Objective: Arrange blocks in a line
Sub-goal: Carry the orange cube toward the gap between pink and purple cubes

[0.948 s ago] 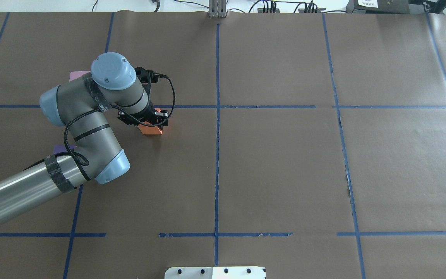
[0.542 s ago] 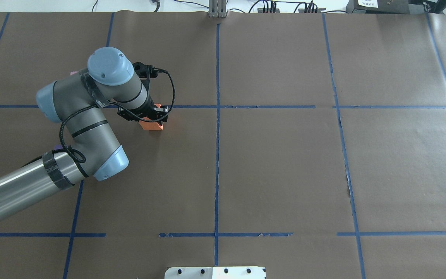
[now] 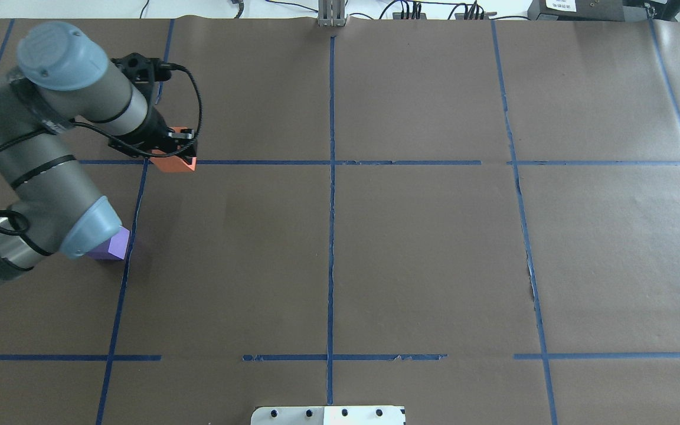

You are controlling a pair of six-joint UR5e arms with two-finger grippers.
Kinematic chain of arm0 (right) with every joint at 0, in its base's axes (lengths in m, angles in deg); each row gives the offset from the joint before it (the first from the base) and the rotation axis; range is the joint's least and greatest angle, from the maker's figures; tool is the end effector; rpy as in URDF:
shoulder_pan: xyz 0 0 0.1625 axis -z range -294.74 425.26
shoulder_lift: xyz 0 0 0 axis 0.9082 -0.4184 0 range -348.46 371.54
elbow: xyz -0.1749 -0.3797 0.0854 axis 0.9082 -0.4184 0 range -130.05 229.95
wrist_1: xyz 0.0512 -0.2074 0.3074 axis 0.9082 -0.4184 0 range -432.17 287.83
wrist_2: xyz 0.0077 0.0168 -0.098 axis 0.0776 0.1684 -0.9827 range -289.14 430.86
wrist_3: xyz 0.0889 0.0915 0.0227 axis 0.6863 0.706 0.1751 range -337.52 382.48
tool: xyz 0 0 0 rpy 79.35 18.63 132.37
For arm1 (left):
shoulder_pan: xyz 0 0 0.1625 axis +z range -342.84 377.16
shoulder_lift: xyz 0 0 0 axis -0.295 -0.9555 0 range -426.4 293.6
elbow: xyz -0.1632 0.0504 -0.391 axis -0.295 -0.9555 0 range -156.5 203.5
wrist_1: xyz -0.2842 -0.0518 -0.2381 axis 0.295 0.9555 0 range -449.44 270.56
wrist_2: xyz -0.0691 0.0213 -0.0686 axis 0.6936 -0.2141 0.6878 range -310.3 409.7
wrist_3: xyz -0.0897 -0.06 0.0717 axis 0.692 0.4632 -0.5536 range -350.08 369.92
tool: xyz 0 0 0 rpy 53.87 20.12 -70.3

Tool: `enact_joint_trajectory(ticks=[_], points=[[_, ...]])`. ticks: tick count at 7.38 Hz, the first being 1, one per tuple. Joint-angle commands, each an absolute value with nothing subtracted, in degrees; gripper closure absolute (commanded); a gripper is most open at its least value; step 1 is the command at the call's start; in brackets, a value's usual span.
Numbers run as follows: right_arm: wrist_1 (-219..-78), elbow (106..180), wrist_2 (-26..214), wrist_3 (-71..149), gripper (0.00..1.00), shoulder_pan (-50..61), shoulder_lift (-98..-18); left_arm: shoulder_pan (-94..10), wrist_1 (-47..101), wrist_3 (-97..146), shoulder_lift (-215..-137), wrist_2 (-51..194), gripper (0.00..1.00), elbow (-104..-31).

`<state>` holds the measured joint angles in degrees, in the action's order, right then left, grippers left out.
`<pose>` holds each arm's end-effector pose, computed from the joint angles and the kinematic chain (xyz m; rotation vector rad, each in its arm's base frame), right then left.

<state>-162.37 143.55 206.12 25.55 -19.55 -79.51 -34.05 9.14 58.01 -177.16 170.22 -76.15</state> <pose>0.0009 -0.4469 0.6606 -0.0180 -0.7908 -0.0511 0.3237 -0.5105 0.4084 0.1302 0.8271 0.0284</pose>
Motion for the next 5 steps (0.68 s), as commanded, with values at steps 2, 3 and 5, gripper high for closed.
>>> enact_joint_trajectory(ticks=[2,3,5], points=[[-162.44,143.55,206.12,25.55,0.00,-19.55,-79.51,-36.90,10.67,52.81,-170.90,173.37,0.72,-76.00],[-162.44,143.55,206.12,25.55,0.00,-19.55,-79.51,-36.64,10.76,52.98,-171.34,173.37,0.72,-75.12],[-162.35,143.55,206.12,25.55,0.00,-19.55,-79.51,-36.28,12.68,53.16,-171.69,173.37,0.72,-72.23]])
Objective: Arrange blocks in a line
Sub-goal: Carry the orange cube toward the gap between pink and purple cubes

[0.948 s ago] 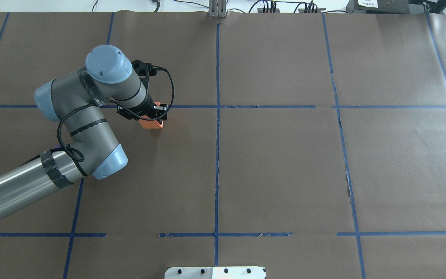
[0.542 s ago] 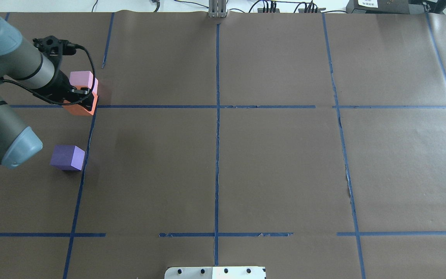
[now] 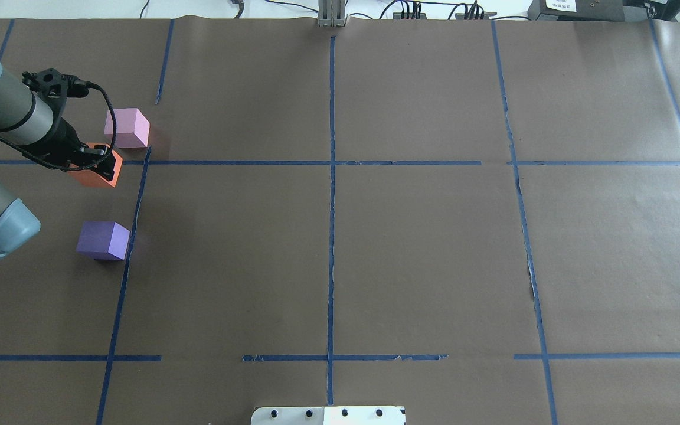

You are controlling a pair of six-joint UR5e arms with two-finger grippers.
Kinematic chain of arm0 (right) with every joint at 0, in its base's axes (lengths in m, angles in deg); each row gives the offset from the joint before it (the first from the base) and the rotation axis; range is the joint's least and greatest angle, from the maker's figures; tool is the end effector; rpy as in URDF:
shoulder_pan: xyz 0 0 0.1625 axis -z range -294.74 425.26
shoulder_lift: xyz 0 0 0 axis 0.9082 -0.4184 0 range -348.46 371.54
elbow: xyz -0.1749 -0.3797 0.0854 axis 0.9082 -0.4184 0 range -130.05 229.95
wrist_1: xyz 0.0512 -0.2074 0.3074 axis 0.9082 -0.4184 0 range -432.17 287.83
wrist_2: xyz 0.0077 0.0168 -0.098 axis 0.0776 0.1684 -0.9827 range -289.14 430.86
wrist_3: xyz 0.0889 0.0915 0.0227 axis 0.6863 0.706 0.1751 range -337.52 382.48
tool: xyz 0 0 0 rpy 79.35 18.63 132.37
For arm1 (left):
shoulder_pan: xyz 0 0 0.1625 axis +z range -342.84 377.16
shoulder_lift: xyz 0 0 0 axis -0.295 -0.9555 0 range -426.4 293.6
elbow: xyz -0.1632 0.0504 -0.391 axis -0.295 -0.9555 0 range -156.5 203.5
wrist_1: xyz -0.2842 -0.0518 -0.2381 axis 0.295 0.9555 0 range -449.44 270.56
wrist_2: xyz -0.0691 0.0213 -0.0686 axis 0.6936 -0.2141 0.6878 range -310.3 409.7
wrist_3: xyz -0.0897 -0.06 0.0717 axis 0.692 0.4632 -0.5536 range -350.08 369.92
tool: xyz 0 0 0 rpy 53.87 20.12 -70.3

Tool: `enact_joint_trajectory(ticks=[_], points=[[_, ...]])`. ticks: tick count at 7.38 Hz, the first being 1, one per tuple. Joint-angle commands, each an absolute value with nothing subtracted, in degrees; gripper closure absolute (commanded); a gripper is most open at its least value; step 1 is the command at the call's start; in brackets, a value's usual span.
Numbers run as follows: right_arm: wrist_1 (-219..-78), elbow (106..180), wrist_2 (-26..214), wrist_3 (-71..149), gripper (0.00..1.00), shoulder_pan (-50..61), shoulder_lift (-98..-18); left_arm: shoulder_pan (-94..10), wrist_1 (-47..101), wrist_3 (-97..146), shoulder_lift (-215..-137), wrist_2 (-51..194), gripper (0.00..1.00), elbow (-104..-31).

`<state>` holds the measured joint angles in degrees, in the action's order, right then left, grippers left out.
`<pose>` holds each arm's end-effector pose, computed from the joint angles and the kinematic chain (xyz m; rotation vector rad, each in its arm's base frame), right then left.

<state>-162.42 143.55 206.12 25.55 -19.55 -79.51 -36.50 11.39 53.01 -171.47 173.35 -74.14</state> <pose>0.0009 -0.4468 0.6607 -0.0188 -0.7907 -0.0507 0.2920 -0.5007 0.4743 0.0727 0.8009 0.0604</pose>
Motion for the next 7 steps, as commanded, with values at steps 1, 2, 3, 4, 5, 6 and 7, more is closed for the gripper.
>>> enact_joint_trajectory(ticks=[1,2,3,4,5,6,7], points=[[-162.44,143.55,206.12,25.55,0.00,-19.55,-79.51,-36.20,13.65,53.25,-172.21,173.28,0.72,-70.90],[-162.35,143.55,206.12,25.55,0.00,-19.55,-79.51,-36.11,14.27,53.42,-172.92,173.36,0.72,-69.41],[-162.35,143.55,206.12,25.55,0.00,-19.55,-79.51,-36.02,15.06,54.21,-174.31,173.37,0.72,-66.87],[-162.35,143.55,206.12,25.55,0.00,-19.55,-79.51,-36.02,16.81,54.39,-174.50,173.37,0.72,-65.11],[-162.35,143.55,206.12,25.55,0.00,-19.55,-79.51,-36.02,16.91,54.39,-174.59,173.37,0.72,-64.39],[-162.44,143.55,206.12,25.55,0.00,-19.55,-79.51,-35.84,17.26,54.48,-174.59,173.37,0.72,-64.30],[-162.35,143.55,206.12,25.55,0.00,-19.55,-79.51,-35.58,17.26,54.48,-174.59,173.37,0.72,-64.30]])
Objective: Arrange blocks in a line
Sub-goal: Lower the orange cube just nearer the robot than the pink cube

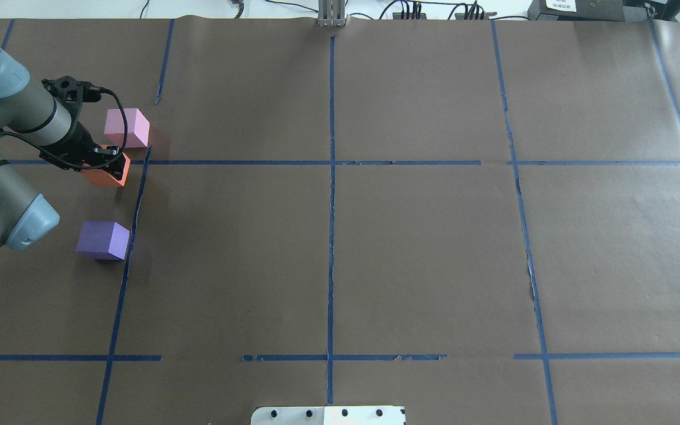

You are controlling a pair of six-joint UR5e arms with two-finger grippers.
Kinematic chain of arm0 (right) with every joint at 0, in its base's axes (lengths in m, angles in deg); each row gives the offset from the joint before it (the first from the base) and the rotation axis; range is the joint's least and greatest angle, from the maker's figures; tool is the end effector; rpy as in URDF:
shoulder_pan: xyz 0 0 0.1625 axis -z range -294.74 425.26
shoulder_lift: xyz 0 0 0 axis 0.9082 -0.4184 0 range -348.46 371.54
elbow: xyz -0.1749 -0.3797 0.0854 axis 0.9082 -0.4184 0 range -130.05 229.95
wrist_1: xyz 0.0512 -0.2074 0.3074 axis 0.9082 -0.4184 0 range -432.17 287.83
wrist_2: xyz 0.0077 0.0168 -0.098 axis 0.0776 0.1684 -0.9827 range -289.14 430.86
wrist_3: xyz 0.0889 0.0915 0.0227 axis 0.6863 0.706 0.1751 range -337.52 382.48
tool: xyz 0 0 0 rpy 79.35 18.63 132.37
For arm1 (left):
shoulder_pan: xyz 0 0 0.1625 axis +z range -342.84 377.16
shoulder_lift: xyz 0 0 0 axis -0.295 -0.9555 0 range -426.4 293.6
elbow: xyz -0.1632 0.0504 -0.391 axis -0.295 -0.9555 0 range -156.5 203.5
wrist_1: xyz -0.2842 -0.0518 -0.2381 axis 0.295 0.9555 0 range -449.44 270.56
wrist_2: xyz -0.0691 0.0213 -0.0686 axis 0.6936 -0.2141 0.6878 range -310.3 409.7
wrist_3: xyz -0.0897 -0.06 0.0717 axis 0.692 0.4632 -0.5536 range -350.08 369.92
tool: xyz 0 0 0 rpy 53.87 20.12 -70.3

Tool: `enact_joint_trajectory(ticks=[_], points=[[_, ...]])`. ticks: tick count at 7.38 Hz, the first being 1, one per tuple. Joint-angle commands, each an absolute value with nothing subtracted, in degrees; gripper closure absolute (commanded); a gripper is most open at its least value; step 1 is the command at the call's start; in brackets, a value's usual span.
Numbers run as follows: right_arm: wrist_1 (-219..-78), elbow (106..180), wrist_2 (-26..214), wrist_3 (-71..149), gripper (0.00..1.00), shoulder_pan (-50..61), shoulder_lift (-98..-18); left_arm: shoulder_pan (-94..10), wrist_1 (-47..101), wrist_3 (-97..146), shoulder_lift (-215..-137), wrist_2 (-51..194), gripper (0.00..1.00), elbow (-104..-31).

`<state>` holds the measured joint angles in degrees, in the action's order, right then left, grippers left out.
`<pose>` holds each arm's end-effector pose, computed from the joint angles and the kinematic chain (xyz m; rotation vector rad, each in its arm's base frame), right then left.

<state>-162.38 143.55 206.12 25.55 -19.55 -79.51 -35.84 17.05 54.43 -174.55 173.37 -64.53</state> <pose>0.0009 -0.4469 0.6607 -0.0182 -0.7907 -0.0510 0.3186 -0.5250 0.5074 0.0462 0.7934 0.0433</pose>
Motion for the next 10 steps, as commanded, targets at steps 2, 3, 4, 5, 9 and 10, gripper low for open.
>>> enact_joint_trajectory(ticks=[2,3,4,5,9,10], points=[[-162.44,143.55,206.12,25.55,0.00,-19.55,-79.51,-34.62,18.48,54.48,-174.68,173.37,0.72,-63.17],[-162.35,143.55,206.12,25.55,0.00,-19.55,-79.51,-33.92,20.15,56.22,-174.94,173.45,0.72,-62.37],[-162.35,143.55,206.12,25.55,0.00,-19.55,-79.51,-33.47,20.95,57.63,-174.94,173.45,0.72,-62.28],[-162.44,143.55,206.21,25.55,0.00,-19.55,-79.51,-33.38,20.87,57.64,-174.94,173.37,0.70,-62.19],[-162.35,143.55,206.12,25.55,0.00,-19.55,-79.51,-32.77,21.31,57.47,-174.94,173.37,0.51,-60.96],[-162.44,143.55,206.12,25.55,0.00,-19.55,-79.51,-32.77,21.31,57.47,-174.94,173.37,0.23,-60.70]])
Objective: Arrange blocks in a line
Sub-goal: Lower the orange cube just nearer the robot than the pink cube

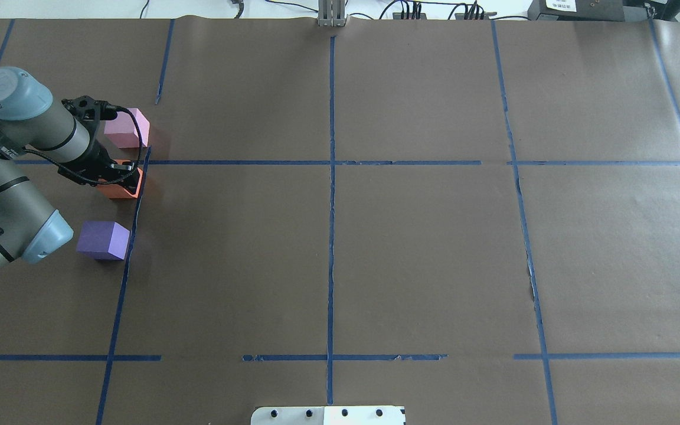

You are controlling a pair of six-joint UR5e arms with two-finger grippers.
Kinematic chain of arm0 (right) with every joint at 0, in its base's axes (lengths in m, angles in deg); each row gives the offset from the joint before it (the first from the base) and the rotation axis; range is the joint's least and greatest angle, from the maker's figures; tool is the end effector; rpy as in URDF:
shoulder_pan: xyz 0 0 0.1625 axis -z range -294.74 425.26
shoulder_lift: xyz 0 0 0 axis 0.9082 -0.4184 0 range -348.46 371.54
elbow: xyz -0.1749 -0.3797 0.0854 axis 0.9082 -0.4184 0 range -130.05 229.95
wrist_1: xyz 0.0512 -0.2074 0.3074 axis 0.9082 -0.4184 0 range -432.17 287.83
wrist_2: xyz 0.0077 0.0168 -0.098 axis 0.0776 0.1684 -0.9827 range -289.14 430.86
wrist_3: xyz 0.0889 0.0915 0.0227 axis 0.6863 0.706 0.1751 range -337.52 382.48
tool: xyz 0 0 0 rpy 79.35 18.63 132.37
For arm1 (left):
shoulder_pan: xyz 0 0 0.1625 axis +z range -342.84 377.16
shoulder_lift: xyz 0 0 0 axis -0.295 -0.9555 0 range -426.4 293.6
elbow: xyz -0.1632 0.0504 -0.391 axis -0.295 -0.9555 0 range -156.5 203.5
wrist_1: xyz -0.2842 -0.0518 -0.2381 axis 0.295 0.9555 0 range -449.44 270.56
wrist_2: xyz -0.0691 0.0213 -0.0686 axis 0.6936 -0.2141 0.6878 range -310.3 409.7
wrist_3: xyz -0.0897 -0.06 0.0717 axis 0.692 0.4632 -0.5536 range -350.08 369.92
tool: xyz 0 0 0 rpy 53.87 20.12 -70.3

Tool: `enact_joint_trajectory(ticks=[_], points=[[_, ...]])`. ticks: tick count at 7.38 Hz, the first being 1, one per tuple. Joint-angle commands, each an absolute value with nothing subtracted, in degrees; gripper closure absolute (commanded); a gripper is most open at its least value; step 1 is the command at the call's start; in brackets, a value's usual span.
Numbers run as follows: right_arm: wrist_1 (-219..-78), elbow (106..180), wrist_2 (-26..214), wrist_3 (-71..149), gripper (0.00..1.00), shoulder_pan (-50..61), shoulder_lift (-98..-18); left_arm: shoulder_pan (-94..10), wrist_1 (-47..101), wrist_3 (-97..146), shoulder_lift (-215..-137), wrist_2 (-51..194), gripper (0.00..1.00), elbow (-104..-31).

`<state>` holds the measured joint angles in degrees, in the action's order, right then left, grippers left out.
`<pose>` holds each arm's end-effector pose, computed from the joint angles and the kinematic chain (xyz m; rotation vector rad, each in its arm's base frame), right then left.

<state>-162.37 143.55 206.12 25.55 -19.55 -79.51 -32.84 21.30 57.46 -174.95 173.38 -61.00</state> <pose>0.0009 -0.4469 0.6606 -0.0180 -0.7908 -0.0511 0.3510 -0.5140 0.5222 0.0188 0.8070 0.0489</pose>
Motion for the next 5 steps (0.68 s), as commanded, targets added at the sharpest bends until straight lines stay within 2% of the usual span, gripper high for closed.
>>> enact_joint_trajectory(ticks=[1,2,5], points=[[-162.35,143.55,206.12,25.55,0.00,-19.55,-79.51,-32.77,21.31,57.47,-174.94,173.37,0.08,-60.61],[-162.44,143.55,206.12,25.55,0.00,-19.55,-79.51,-32.68,21.39,57.38,-174.94,173.37,0.01,-60.69],[-162.35,143.55,206.12,25.55,0.00,-19.55,-79.51,-32.77,21.31,57.20,-174.68,173.28,0.00,-61.31]])
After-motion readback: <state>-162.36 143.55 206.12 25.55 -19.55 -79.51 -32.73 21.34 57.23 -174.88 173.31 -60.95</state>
